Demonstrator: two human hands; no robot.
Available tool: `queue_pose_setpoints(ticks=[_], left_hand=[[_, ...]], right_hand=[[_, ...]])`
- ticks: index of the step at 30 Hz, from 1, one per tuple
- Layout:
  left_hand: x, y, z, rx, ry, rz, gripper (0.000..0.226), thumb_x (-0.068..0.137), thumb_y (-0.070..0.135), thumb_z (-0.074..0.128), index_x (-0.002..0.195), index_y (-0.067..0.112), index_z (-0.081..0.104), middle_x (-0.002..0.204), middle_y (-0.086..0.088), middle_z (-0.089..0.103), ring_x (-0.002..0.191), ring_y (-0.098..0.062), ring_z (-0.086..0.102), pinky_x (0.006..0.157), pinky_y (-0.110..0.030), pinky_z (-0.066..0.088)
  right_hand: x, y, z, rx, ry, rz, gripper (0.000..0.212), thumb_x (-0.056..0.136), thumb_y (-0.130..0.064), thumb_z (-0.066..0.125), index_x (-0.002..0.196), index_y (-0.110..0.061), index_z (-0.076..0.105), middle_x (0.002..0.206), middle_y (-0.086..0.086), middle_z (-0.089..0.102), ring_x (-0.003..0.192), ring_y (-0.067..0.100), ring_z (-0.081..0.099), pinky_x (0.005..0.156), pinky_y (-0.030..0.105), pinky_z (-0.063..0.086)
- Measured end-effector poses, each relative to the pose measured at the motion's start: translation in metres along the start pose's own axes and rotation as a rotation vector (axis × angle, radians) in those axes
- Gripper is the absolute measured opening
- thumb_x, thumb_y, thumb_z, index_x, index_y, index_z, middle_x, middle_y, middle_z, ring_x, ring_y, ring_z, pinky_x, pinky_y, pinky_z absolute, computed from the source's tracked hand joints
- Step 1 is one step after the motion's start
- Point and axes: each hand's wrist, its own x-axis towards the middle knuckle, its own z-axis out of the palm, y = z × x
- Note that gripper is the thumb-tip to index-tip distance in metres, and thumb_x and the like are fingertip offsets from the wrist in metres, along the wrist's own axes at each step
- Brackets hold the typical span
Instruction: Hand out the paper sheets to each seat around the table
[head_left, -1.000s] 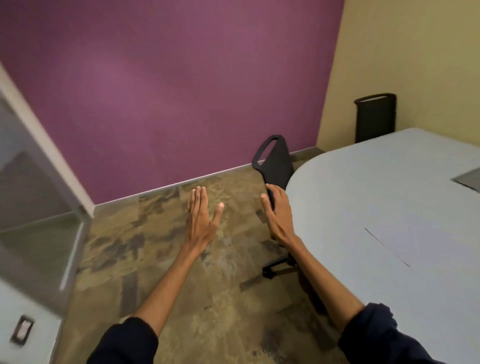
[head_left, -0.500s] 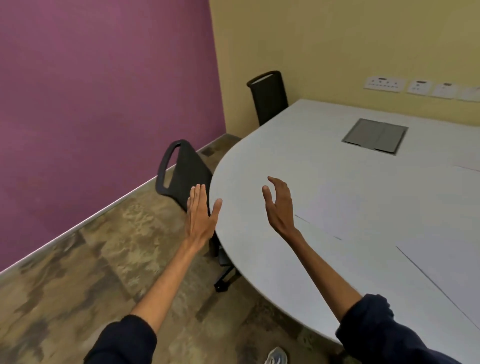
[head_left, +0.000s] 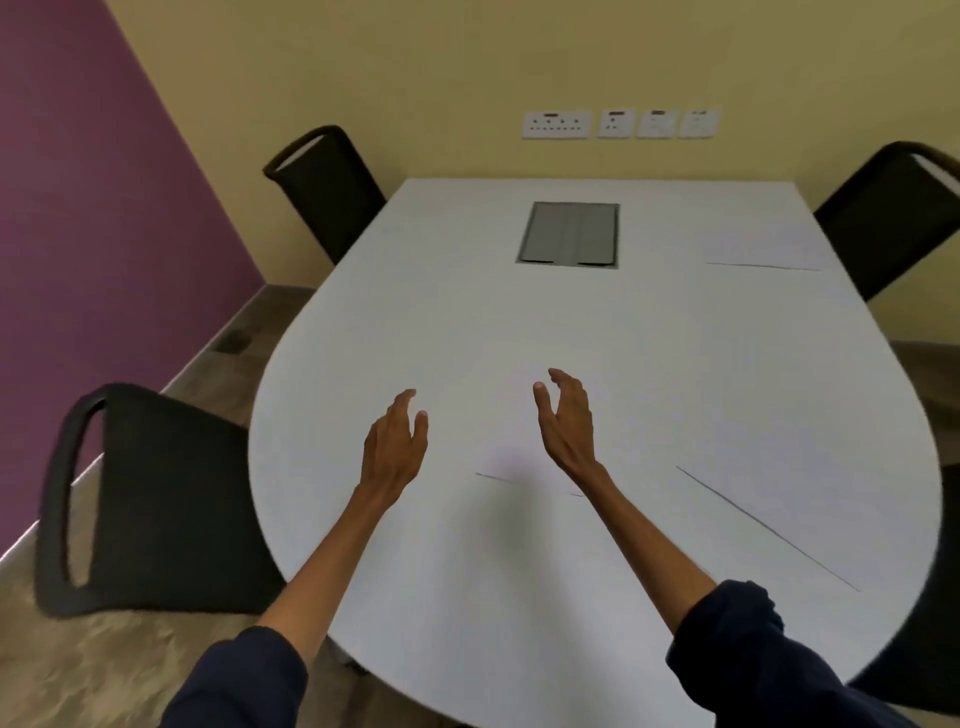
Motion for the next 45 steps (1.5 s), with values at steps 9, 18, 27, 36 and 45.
queue_pose_setpoints(ticks=[9, 18, 27, 36, 45], left_hand=[[0.079, 0.0, 0.076, -0.023, -0.21, 0.019, 0.038, 0.099, 0.023, 0.049, 0.135, 0.01, 0.05, 0.125, -0.016, 0.065, 0.113, -0.034, 0.062, 0.096, -0.041, 0.049], [0.124, -0.028, 0.152, -0.071, -0.418, -0.19, 0.032, 0.094, 0.018, 0.055, 0.122, 0.006, 0.06, 0.115, -0.018, 0.067, 0.108, -0.034, 0.062, 0.094, -0.041, 0.051], [0.146, -0.041, 0.205, -0.085, -0.428, -0.426, 0.04, 0.088, 0.022, 0.067, 0.122, 0.002, 0.062, 0.123, -0.019, 0.064, 0.116, -0.035, 0.059, 0.098, -0.04, 0.046], [0.158, -0.029, 0.234, 0.015, -0.432, -0.467, 0.043, 0.081, 0.022, 0.075, 0.119, 0.004, 0.065, 0.119, -0.016, 0.068, 0.11, -0.035, 0.064, 0.084, -0.037, 0.05], [0.15, -0.03, 0.236, 0.05, -0.38, -0.444, 0.027, 0.081, 0.013, 0.073, 0.108, 0.009, 0.07, 0.11, -0.009, 0.072, 0.099, -0.029, 0.068, 0.072, -0.028, 0.044]], right_hand=[[0.041, 0.055, 0.0, -0.1, 0.067, 0.202, 0.047, 0.102, -0.043, 0.043, 0.142, -0.018, 0.044, 0.145, 0.001, 0.047, 0.135, 0.019, 0.042, 0.113, 0.041, 0.033], [0.063, 0.1, 0.021, -0.238, 0.019, 0.43, 0.052, 0.099, -0.039, 0.05, 0.144, -0.013, 0.041, 0.144, 0.006, 0.047, 0.135, 0.024, 0.041, 0.111, 0.044, 0.035], [0.062, 0.149, 0.047, -0.335, -0.021, 0.747, 0.064, 0.092, -0.039, 0.061, 0.144, -0.008, 0.039, 0.145, 0.014, 0.043, 0.136, 0.032, 0.038, 0.105, 0.048, 0.041], [0.077, 0.159, 0.072, -0.432, 0.066, 0.807, 0.063, 0.085, -0.034, 0.069, 0.136, -0.008, 0.044, 0.136, 0.012, 0.046, 0.13, 0.031, 0.04, 0.094, 0.044, 0.044], [0.075, 0.158, 0.076, -0.417, 0.142, 0.781, 0.057, 0.081, -0.021, 0.073, 0.13, -0.009, 0.047, 0.131, 0.011, 0.049, 0.124, 0.031, 0.046, 0.091, 0.043, 0.046]])
